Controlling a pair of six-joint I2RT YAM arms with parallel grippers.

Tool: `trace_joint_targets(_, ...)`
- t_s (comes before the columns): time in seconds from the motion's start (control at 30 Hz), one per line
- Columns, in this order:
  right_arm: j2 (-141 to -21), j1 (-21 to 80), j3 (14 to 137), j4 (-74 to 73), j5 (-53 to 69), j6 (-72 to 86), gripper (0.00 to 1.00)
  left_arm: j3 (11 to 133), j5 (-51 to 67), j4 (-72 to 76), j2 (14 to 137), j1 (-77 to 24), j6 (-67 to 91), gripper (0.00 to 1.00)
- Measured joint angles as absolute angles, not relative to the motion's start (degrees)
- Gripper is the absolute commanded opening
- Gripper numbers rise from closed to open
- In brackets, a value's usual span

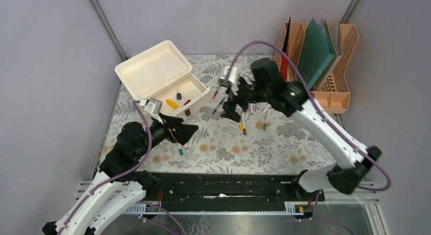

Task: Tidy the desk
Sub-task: Place the pen cap in the drawer, then close the drawer in the storage box.

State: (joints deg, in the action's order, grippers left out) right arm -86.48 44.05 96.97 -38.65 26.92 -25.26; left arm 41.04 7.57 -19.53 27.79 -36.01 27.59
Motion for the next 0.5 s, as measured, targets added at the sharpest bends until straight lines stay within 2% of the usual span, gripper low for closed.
trace_joint_targets(0.13, -72.34, 35.77, 83.72, -36.93, 29.89, -27.27, 1.0, 39.05, 10.7, -17.93, 27.88, -35.99, 29.8, 0.99)
trace_joint_targets(0.27, -65.52, 26.33, 74.5, -35.03, 31.48, -27.11, 1.0, 38.15, 13.78, -15.18, 28.23, -35.99, 31.9, 0.99)
trace_joint_targets(0.5, -56.42, 17.37, 60.53, -32.8, 38.65, -25.17, 1.0, 37.43, 18.94, -11.27, 32.51, -35.99, 34.65, 0.99)
